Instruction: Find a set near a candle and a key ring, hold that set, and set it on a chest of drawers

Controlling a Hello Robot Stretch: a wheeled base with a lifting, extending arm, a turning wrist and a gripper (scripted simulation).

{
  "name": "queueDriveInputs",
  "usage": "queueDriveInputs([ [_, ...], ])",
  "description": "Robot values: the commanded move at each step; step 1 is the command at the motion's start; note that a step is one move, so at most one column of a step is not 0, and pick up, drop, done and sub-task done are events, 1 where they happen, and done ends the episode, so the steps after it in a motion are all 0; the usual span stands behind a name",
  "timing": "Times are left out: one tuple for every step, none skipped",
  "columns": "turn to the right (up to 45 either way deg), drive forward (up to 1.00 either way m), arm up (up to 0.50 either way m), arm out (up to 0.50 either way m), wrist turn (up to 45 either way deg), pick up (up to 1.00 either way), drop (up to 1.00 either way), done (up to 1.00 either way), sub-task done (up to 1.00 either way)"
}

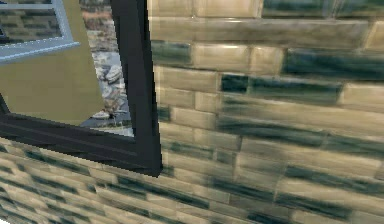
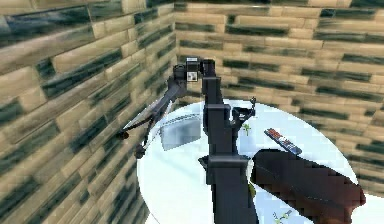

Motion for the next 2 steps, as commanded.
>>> queueDriveInputs([
  [0.0, 0.0, 0.0, 0.0, 45.0, 0.0, 0.0, 0.0, 0.0],
  [0.0, 0.0, 0.0, 0.0, 45.0, 0.0, 0.0, 0.0, 0.0],
])
